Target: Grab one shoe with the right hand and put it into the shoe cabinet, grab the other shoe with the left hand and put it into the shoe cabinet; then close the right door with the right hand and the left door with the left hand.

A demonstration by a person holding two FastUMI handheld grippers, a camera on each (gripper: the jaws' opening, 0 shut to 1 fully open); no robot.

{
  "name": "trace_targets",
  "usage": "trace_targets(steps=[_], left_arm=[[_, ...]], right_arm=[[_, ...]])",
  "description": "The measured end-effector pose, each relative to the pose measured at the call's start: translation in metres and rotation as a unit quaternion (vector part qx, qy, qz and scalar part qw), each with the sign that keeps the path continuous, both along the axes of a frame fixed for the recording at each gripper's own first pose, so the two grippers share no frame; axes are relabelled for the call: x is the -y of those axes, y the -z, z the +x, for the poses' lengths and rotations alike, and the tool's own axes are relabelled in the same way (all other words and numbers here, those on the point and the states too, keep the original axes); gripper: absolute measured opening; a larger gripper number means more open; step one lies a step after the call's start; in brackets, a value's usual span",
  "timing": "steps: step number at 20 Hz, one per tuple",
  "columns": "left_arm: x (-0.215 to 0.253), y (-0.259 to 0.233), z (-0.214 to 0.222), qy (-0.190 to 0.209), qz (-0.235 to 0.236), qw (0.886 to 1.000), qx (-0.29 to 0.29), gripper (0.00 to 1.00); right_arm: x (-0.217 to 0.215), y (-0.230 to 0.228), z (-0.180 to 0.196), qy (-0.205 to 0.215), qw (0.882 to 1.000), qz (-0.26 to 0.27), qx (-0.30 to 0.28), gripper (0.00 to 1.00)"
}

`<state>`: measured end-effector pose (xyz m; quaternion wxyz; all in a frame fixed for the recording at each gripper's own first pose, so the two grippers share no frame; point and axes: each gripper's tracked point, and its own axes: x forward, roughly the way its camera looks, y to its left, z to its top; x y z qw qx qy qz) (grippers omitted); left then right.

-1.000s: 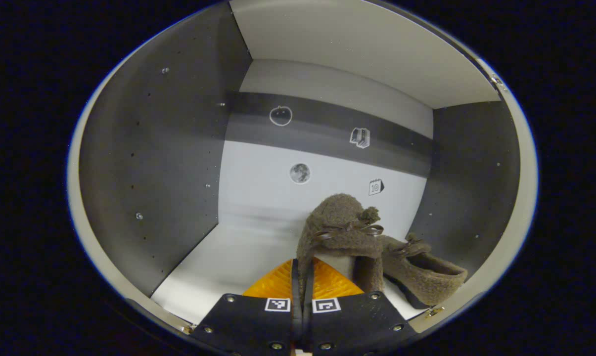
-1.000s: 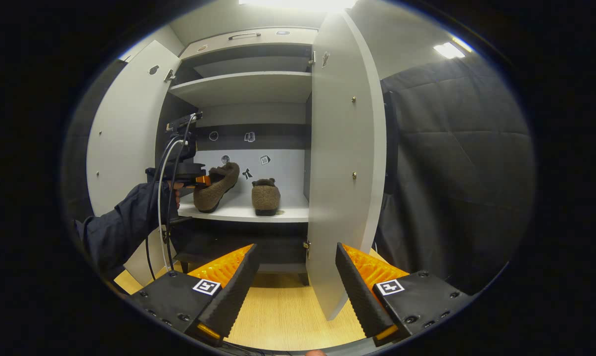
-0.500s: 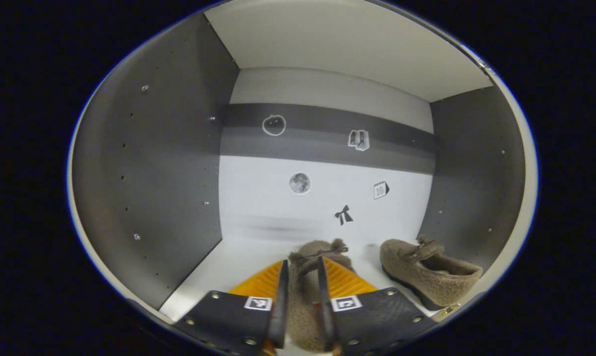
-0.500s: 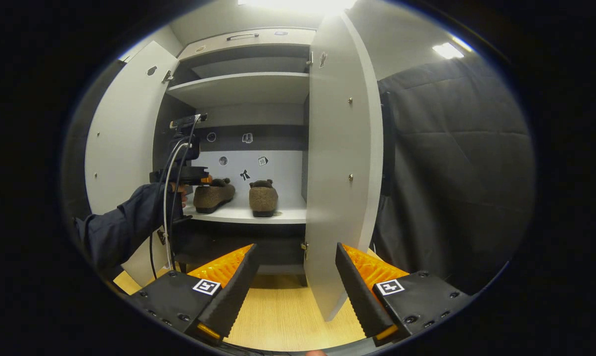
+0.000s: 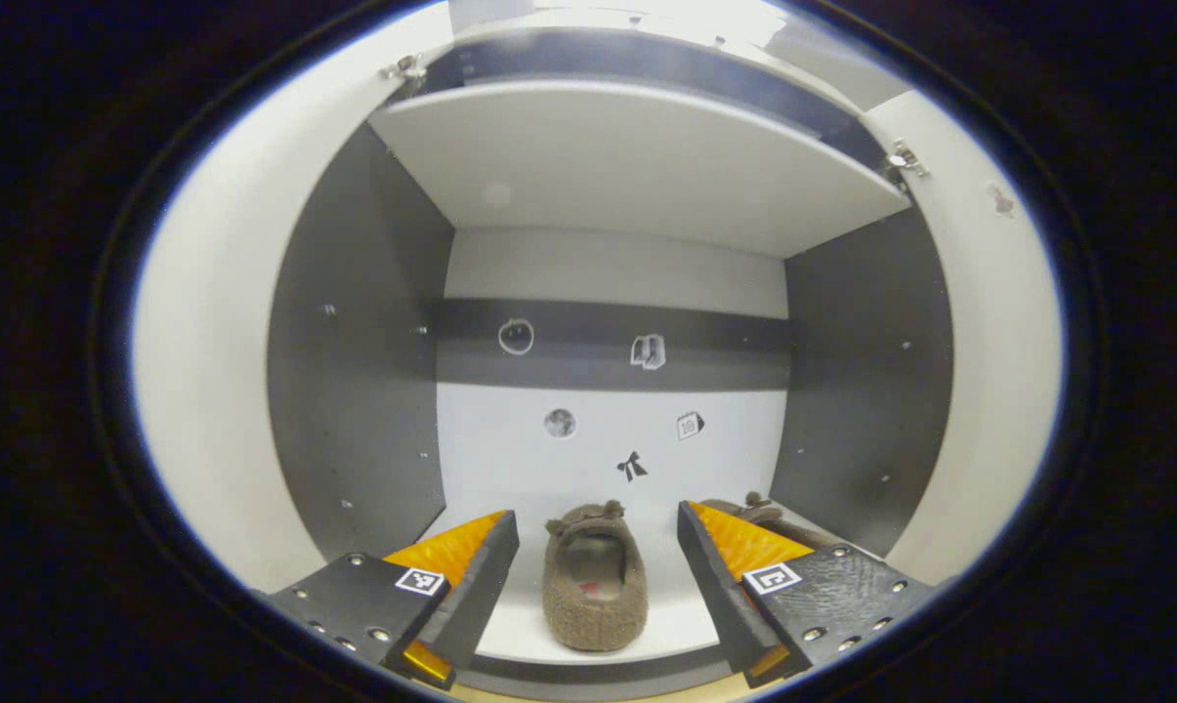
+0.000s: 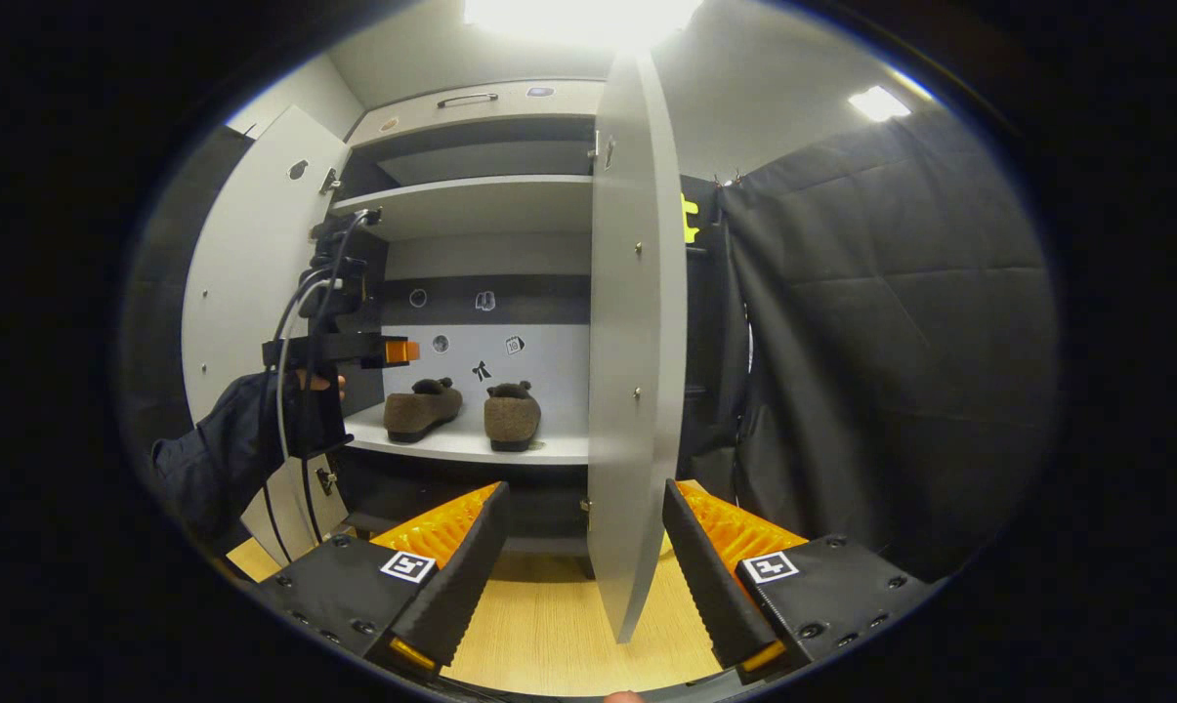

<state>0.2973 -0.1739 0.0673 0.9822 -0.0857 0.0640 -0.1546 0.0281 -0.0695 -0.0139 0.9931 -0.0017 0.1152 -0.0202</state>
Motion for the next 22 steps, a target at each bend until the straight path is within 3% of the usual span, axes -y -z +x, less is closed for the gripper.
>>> trace_targets(steps=[7, 12, 17, 18, 19, 20, 22], left_arm=[[-0.023, -0.037, -0.086, 0.000, 0.025, 0.999, 0.035, 0.99], [-0.040, -0.037, -0.146, -0.004, 0.019, 0.999, 0.026, 1.00], [-0.055, -0.029, -0.201, -0.005, 0.029, 0.999, 0.022, 1.00], [-0.060, -0.025, -0.209, -0.009, 0.027, 0.999, 0.018, 0.94], [-0.063, -0.020, -0.218, -0.009, 0.023, 1.000, 0.012, 0.99], [-0.067, -0.014, -0.231, -0.010, 0.021, 1.000, 0.005, 0.94], [-0.079, -0.006, -0.247, -0.016, 0.030, 0.999, -0.004, 0.94]], right_arm=[[0.025, -0.014, -0.008, -0.018, 1.000, 0.010, 0.012, 0.97], [0.053, -0.029, -0.010, -0.019, 1.000, 0.007, 0.022, 0.97], [0.094, -0.038, -0.003, 0.004, 1.000, 0.005, 0.030, 0.97], [0.102, -0.041, 0.001, 0.013, 0.999, 0.005, 0.031, 0.98], [0.109, -0.043, 0.002, 0.022, 0.999, 0.005, 0.034, 0.98], [0.115, -0.047, 0.006, 0.031, 0.999, 0.006, 0.039, 0.98], [0.130, -0.054, 0.014, 0.053, 0.998, 0.001, 0.046, 0.98]])
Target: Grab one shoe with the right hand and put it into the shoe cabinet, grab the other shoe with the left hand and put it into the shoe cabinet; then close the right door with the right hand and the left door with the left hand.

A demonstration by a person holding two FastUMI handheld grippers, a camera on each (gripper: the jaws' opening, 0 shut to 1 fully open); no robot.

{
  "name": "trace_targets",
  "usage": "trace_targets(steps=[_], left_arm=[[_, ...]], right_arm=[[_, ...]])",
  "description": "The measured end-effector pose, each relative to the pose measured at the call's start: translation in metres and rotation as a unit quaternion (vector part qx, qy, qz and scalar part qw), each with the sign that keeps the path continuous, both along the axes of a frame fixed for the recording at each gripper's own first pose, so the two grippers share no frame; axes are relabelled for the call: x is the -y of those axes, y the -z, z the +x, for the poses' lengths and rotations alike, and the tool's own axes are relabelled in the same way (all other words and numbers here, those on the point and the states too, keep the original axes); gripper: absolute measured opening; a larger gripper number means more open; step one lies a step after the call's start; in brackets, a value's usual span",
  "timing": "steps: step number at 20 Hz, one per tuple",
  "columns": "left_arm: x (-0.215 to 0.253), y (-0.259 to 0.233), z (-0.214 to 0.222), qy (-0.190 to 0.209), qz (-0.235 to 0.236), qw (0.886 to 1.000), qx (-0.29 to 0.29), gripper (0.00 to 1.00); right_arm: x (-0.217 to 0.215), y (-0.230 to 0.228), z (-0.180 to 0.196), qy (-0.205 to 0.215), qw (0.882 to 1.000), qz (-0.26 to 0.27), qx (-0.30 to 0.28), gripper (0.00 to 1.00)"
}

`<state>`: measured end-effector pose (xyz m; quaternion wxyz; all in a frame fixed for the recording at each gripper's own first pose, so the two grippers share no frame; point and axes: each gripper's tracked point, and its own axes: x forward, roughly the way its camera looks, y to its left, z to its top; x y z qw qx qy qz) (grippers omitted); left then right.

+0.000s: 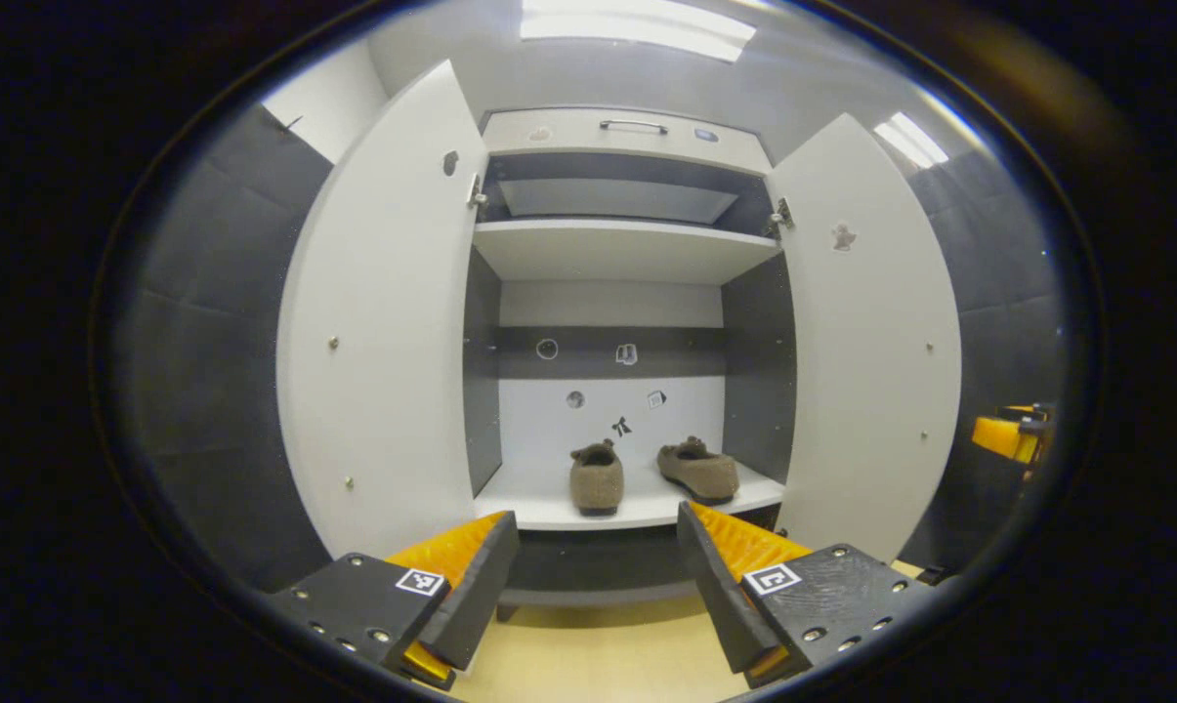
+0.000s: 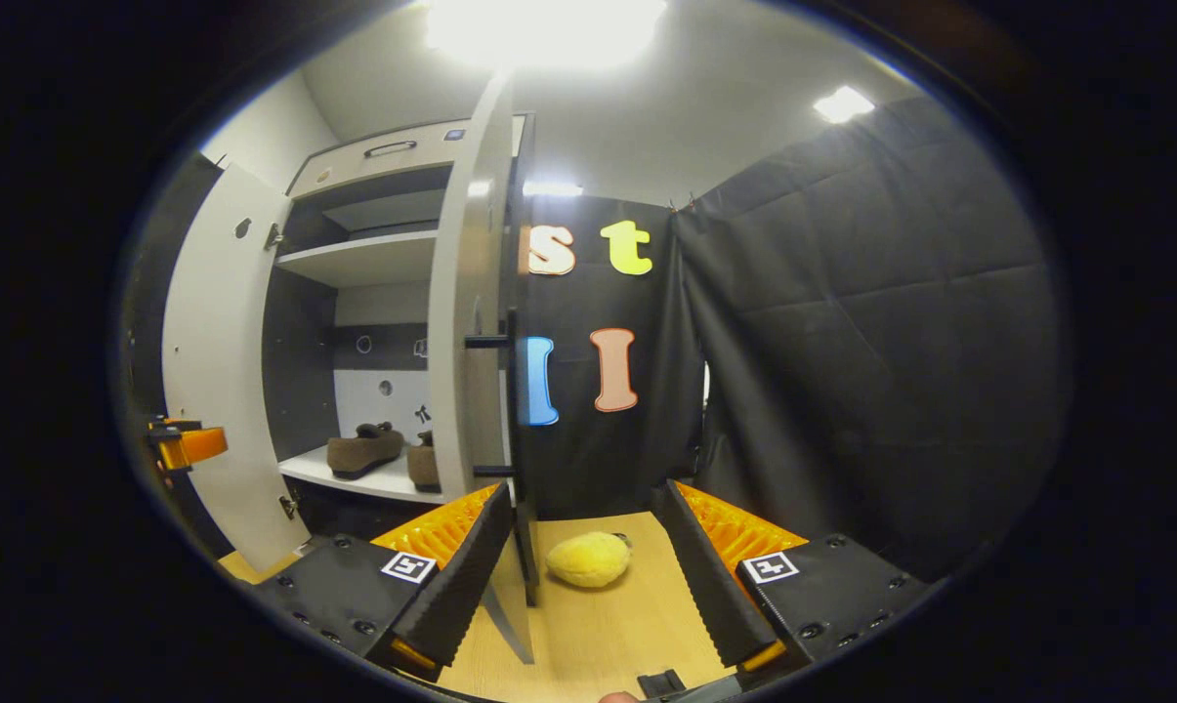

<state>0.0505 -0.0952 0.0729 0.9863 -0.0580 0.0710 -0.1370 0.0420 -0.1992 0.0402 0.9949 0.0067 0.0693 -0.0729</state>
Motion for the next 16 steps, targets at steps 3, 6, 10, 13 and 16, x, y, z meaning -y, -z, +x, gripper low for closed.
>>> trace_targets(steps=[3, 6, 10, 13, 16], left_arm=[[-0.024, 0.008, -0.018, -0.014, 0.011, 1.000, -0.007, 0.94], [-0.052, 0.009, -0.029, -0.032, -0.001, 0.999, -0.012, 0.94], [-0.091, 0.008, -0.037, -0.048, -0.003, 0.999, -0.007, 0.94], [-0.125, 0.006, -0.033, -0.063, 0.000, 0.998, 0.001, 0.94], [-0.154, 0.010, -0.026, -0.073, 0.000, 0.997, 0.000, 0.94]], right_arm=[[0.018, -0.010, 0.015, 0.042, 0.999, -0.008, 0.012, 0.96], [0.020, -0.011, 0.031, 0.066, 0.998, -0.013, 0.008, 0.92], [0.020, -0.010, 0.045, 0.096, 0.995, -0.034, 0.003, 0.92], [0.012, -0.008, 0.055, 0.102, 0.994, -0.040, -0.003, 0.93], [0.005, -0.012, 0.050, 0.118, 0.991, -0.058, 0.000, 0.94]])
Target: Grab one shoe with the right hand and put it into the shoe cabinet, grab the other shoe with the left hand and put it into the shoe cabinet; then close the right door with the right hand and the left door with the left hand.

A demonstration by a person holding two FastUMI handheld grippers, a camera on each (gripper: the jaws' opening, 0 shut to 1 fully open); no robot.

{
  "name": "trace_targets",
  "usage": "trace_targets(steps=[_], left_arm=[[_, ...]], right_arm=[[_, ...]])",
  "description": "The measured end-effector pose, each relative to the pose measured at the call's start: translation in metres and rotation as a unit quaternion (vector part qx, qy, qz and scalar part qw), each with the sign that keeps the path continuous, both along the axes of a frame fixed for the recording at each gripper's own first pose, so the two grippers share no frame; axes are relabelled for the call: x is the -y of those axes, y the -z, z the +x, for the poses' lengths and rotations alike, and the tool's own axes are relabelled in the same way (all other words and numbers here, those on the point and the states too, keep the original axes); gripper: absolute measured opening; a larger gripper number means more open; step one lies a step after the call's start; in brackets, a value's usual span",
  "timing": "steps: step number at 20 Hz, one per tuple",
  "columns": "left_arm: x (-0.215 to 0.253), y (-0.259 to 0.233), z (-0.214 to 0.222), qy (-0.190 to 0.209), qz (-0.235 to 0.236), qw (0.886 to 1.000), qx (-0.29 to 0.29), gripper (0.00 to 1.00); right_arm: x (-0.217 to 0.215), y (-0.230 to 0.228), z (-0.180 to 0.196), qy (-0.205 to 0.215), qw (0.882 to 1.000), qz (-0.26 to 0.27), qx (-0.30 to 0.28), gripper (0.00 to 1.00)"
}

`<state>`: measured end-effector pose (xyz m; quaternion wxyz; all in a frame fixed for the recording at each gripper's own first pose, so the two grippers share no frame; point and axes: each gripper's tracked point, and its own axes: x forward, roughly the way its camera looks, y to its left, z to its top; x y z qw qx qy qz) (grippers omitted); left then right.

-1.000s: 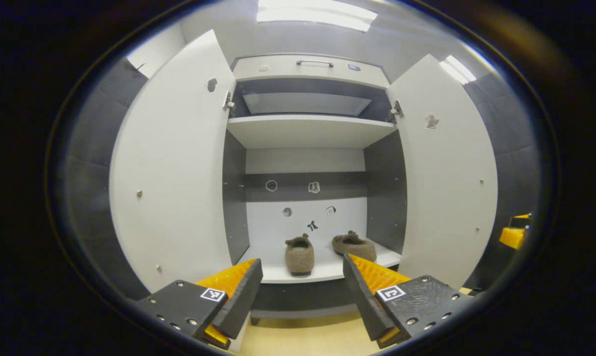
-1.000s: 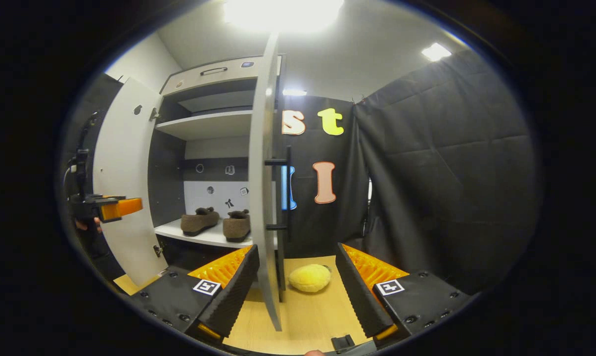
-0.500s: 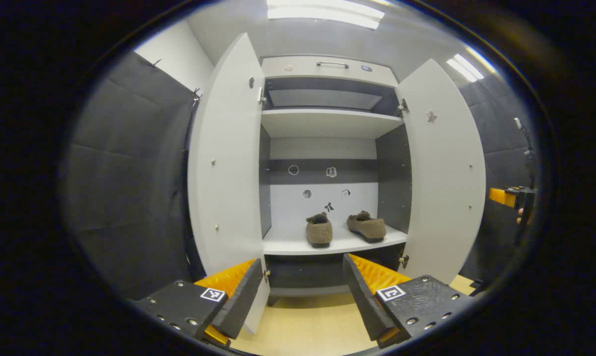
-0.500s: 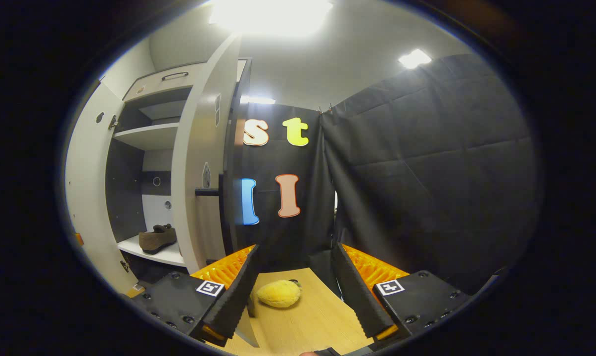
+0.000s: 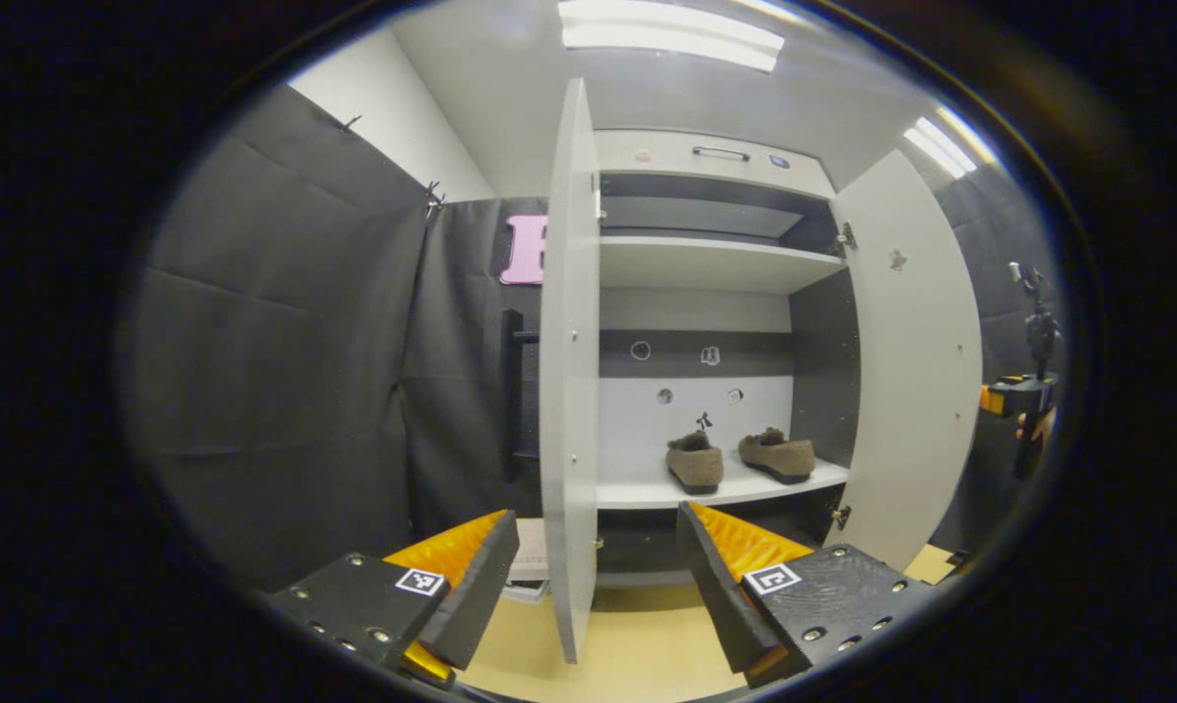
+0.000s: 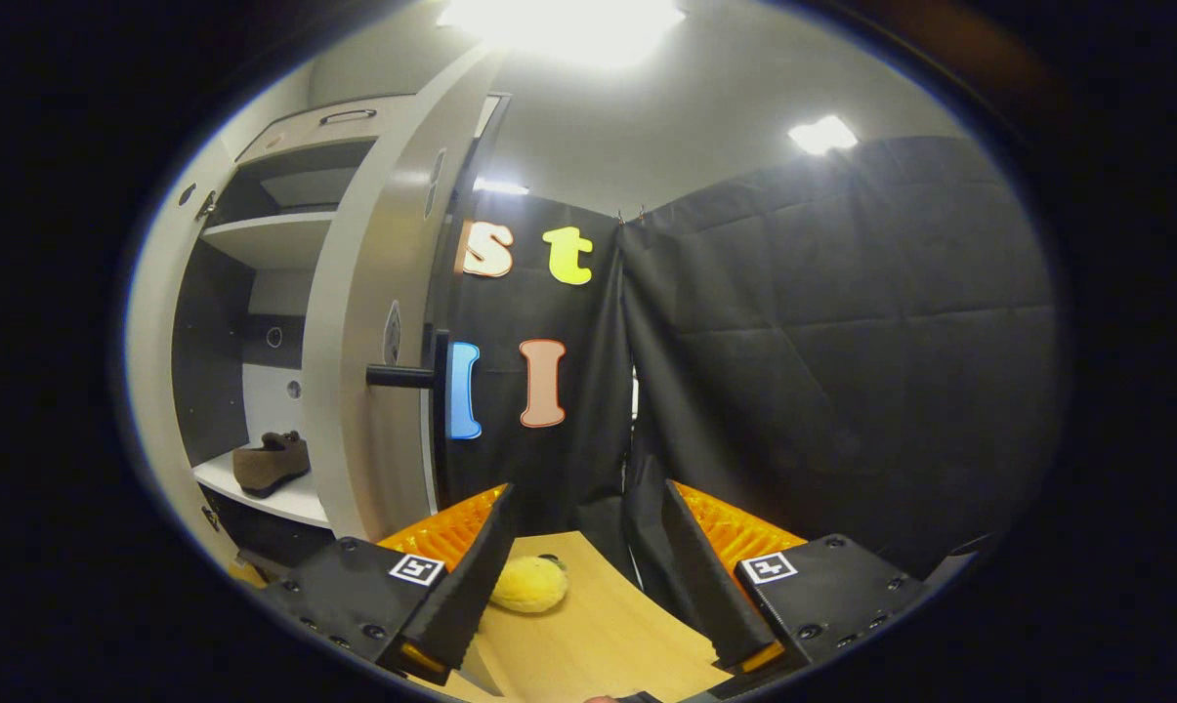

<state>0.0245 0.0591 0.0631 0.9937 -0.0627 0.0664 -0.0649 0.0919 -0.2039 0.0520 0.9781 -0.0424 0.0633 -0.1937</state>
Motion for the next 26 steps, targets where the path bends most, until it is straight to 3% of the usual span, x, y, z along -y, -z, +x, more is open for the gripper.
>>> trace_targets(steps=[6, 7, 9, 12, 19, 20, 25, 26], left_arm=[[-0.058, 0.005, 0.019, -0.019, -0.008, 1.000, 0.004, 0.94], [-0.064, 0.006, 0.023, -0.020, -0.009, 1.000, 0.004, 1.00], [-0.074, 0.006, 0.029, -0.021, -0.014, 1.000, 0.006, 1.00], [-0.090, 0.008, 0.033, -0.021, -0.017, 1.000, 0.008, 1.00], [-0.120, 0.015, 0.040, -0.028, -0.016, 0.999, 0.003, 1.00], [-0.125, 0.018, 0.039, -0.030, -0.016, 0.999, 0.003, 0.94], [-0.155, 0.031, 0.035, -0.050, -0.016, 0.999, -0.010, 0.94], [-0.161, 0.035, 0.033, -0.056, -0.017, 0.998, -0.016, 0.99]], right_arm=[[-0.032, -0.003, -0.009, 0.005, 1.000, -0.005, -0.003, 0.95], [-0.039, -0.003, -0.008, 0.003, 1.000, -0.006, -0.003, 0.94], [-0.050, -0.003, -0.009, 0.004, 1.000, -0.006, -0.003, 0.91], [-0.067, -0.003, -0.011, 0.003, 1.000, -0.003, -0.003, 0.94], [-0.128, -0.001, 0.005, -0.052, 0.999, 0.009, -0.002, 0.94], [-0.138, -0.001, 0.011, -0.059, 0.998, 0.009, 0.001, 0.94], [-0.181, -0.004, 0.040, -0.097, 0.995, 0.011, 0.005, 0.94], [-0.189, -0.003, 0.046, -0.103, 0.995, 0.011, 0.004, 0.92]])
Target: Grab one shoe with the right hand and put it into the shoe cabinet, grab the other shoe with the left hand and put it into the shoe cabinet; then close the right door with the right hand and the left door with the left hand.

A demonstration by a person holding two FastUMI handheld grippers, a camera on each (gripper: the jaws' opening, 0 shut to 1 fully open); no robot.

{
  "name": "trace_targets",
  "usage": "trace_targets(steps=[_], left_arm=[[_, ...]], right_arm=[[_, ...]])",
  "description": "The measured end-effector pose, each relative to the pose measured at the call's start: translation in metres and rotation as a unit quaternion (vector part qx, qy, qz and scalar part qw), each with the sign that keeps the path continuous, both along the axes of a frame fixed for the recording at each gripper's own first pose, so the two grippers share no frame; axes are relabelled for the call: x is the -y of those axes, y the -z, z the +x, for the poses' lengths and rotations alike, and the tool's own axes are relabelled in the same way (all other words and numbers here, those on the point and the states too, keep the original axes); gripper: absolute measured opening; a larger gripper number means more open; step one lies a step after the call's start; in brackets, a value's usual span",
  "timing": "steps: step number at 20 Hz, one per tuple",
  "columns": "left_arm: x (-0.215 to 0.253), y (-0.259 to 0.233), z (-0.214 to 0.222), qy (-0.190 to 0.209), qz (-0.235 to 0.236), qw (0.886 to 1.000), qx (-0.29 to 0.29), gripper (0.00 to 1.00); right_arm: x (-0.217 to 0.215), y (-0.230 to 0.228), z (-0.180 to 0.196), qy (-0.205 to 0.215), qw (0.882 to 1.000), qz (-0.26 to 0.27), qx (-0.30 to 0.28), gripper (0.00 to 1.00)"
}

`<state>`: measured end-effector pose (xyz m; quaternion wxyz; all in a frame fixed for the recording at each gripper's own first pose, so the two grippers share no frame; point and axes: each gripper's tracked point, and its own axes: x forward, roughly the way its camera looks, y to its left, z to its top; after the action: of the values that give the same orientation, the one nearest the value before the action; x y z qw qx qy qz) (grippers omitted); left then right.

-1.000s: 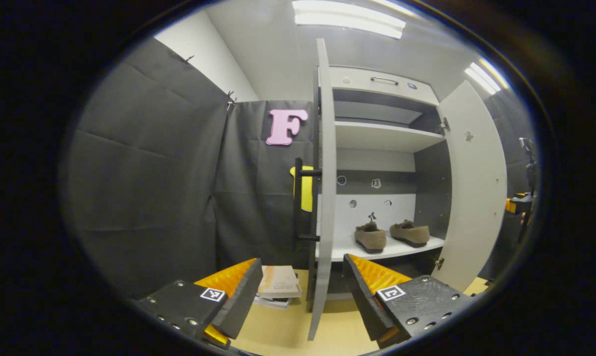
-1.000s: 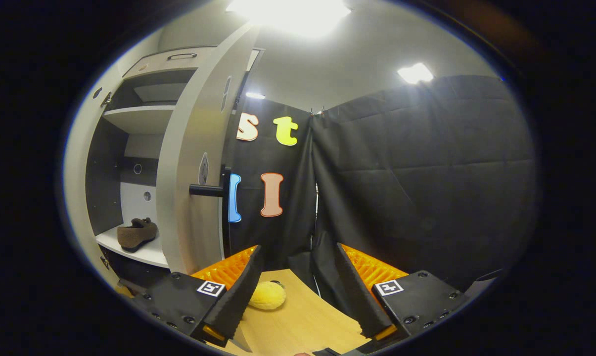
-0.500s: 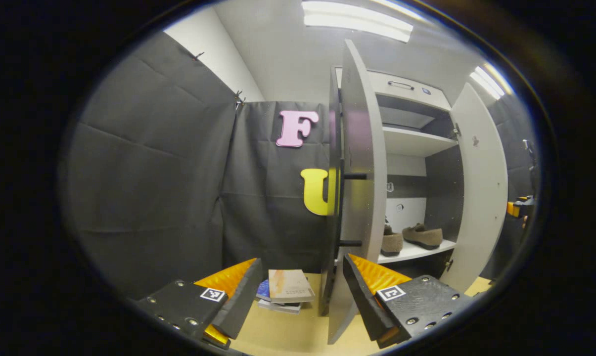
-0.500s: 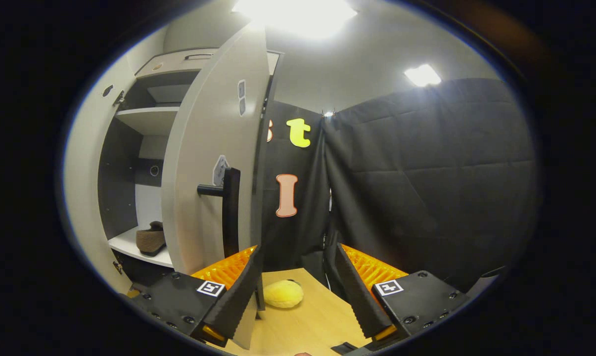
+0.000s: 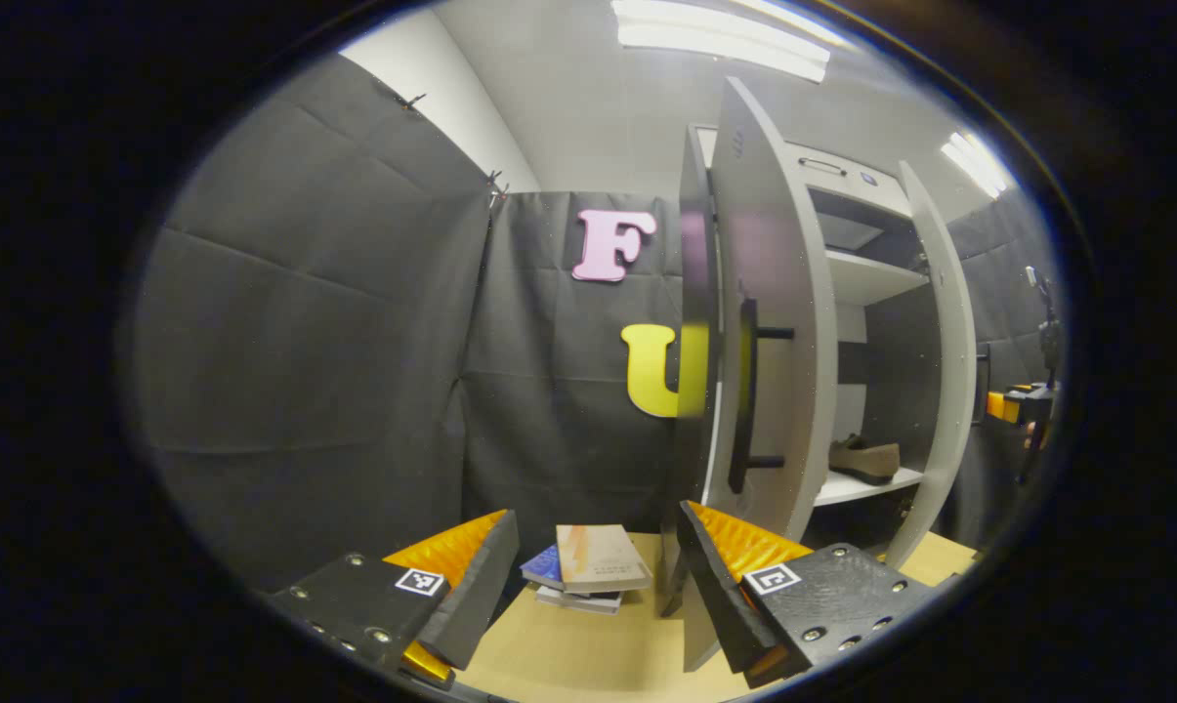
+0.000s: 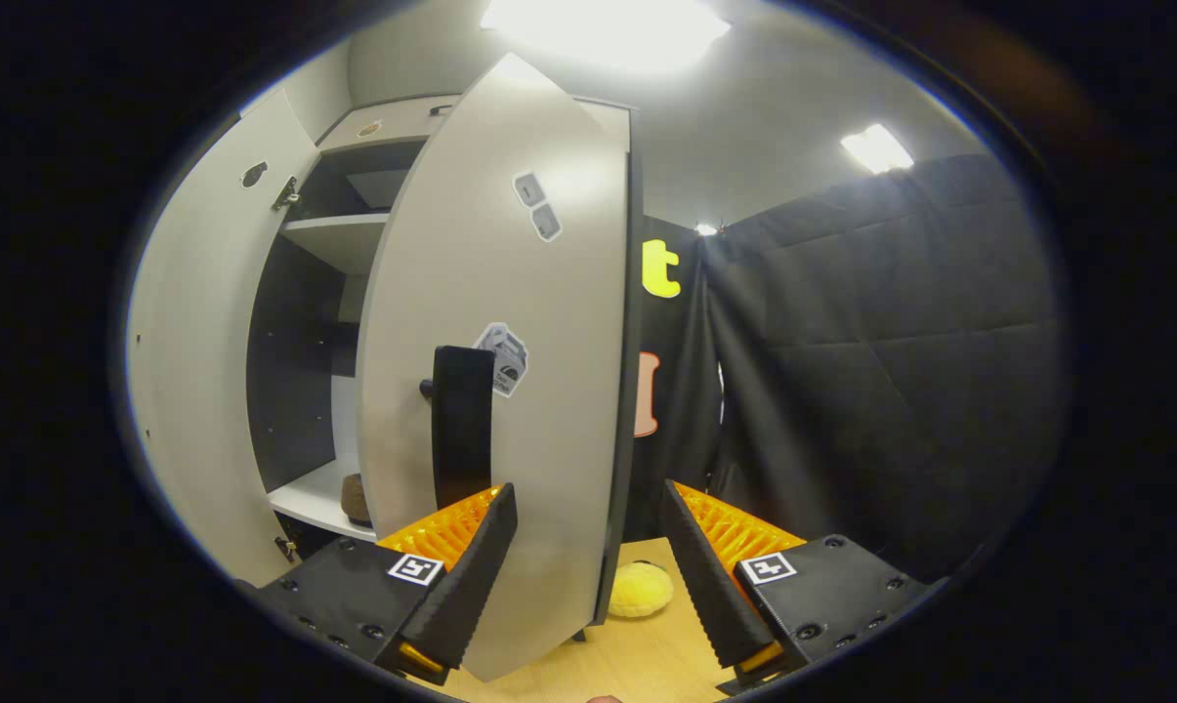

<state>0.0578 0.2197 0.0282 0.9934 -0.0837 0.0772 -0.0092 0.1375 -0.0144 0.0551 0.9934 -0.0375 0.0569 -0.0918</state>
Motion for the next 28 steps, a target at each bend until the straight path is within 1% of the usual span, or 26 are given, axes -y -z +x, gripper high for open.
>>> trace_targets(steps=[1, 3, 4, 7, 10, 12, 15, 17, 19, 20, 22, 24, 26, 27, 28], left_arm=[[-0.006, 0.002, -0.001, -0.006, -0.002, 1.000, -0.004, 0.94], [-0.018, 0.008, -0.004, -0.018, -0.005, 1.000, -0.011, 0.94], [-0.025, 0.011, -0.007, -0.024, -0.005, 1.000, -0.014, 1.00], [-0.032, 0.019, -0.008, -0.035, -0.009, 0.999, -0.025, 1.00], [-0.034, 0.024, -0.009, -0.037, -0.015, 0.999, -0.032, 1.00], [-0.034, 0.022, -0.010, -0.032, -0.016, 0.999, -0.033, 1.00], [-0.030, 0.017, -0.009, -0.014, -0.022, 0.999, -0.029, 1.00], [-0.025, 0.014, 0.003, 0.008, -0.029, 0.999, -0.027, 1.00], [-0.016, 0.007, 0.027, 0.024, -0.025, 0.999, -0.025, 1.00], [-0.007, 0.009, 0.039, 0.028, -0.023, 0.999, -0.024, 1.00], [0.004, 0.000, 0.044, 0.030, -0.023, 0.999, -0.020, 1.00], [0.021, -0.008, 0.046, 0.036, -0.026, 0.999, -0.014, 1.00], [0.042, -0.017, 0.045, 0.047, -0.026, 0.999, -0.009, 1.00], [0.043, -0.018, 0.047, 0.033, -0.010, 0.999, -0.006, 1.00], [0.041, -0.022, 0.048, 0.029, 0.007, 1.000, -0.001, 0.99]], right_arm=[[-0.005, 0.000, 0.005, -0.001, 1.000, -0.005, 0.000, 0.94], [-0.010, -0.001, 0.013, 0.002, 1.000, -0.013, 0.001, 0.95], [-0.012, -0.001, 0.016, 0.002, 1.000, -0.012, 0.000, 0.95], [-0.014, 0.001, 0.016, -0.001, 1.000, -0.008, -0.001, 0.94], [-0.016, 0.001, 0.017, -0.003, 1.000, -0.009, -0.004, 0.95], [-0.013, -0.002, 0.014, 0.006, 1.000, -0.009, -0.002, 0.95], [-0.011, -0.010, 0.005, 0.016, 1.000, -0.004, 0.012, 0.98], [-0.006, -0.011, -0.017, 0.023, 1.000, 0.001, 0.020, 0.97], [0.001, -0.012, -0.032, 0.028, 0.999, 0.005, 0.030, 0.98], [0.003, -0.010, -0.039, 0.027, 0.999, 0.005, 0.030, 0.98], [0.014, -0.003, -0.049, 0.028, 0.999, -0.001, 0.024, 0.98], [0.032, 0.005, -0.056, 0.037, 0.999, -0.009, 0.015, 0.98], [0.044, 0.012, -0.059, 0.035, 0.999, -0.001, 0.004, 0.98], [0.050, 0.015, -0.058, 0.033, 0.999, 0.004, -0.001, 0.98], [0.057, 0.018, -0.059, 0.032, 0.999, 0.007, -0.005, 0.98]])
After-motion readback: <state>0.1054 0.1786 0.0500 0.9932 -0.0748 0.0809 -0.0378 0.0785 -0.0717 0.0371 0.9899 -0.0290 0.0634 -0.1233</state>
